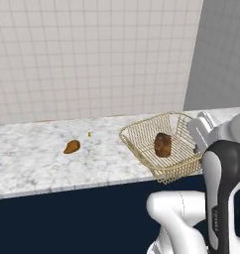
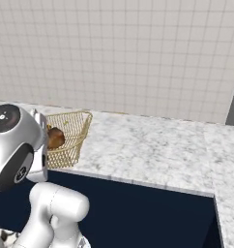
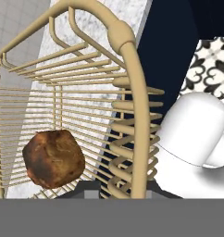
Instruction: Open the cabinet, pick up the bread from the cabinet and place it in the basket. Then move the basket to the dining counter.
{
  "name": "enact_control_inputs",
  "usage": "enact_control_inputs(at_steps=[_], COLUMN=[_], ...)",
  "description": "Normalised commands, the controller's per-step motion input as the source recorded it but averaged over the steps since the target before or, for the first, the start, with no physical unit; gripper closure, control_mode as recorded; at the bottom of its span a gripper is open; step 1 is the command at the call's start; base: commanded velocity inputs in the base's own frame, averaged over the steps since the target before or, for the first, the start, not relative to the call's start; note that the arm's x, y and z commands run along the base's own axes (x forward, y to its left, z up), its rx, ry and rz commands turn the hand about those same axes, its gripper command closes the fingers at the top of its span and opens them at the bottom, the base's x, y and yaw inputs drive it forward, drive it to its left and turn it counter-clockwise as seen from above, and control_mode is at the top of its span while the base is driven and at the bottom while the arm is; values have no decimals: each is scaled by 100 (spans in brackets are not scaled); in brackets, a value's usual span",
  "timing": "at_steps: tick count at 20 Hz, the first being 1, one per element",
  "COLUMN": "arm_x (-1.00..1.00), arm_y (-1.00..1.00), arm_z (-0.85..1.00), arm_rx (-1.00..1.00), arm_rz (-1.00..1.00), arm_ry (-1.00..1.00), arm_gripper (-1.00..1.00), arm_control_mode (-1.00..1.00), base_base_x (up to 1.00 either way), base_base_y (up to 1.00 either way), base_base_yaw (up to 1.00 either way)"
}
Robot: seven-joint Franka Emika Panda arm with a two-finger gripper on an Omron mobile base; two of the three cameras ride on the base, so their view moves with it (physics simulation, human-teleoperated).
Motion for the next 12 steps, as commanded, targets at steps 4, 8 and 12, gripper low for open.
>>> enact_control_inputs(at_steps=[4,8,12], arm_x=[50,97,91], arm_y=[-5,-34,-40], arm_z=[-1,-10,-50], arm_rx=[1,5,0], arm_rz=[0,2,9], arm_ry=[0,0,1], arm_gripper=[100,100,100], arm_control_mode=[-100,-100,-100], base_base_x=[34,0,0], base_base_y=[0,0,0], base_base_yaw=[0,0,0])
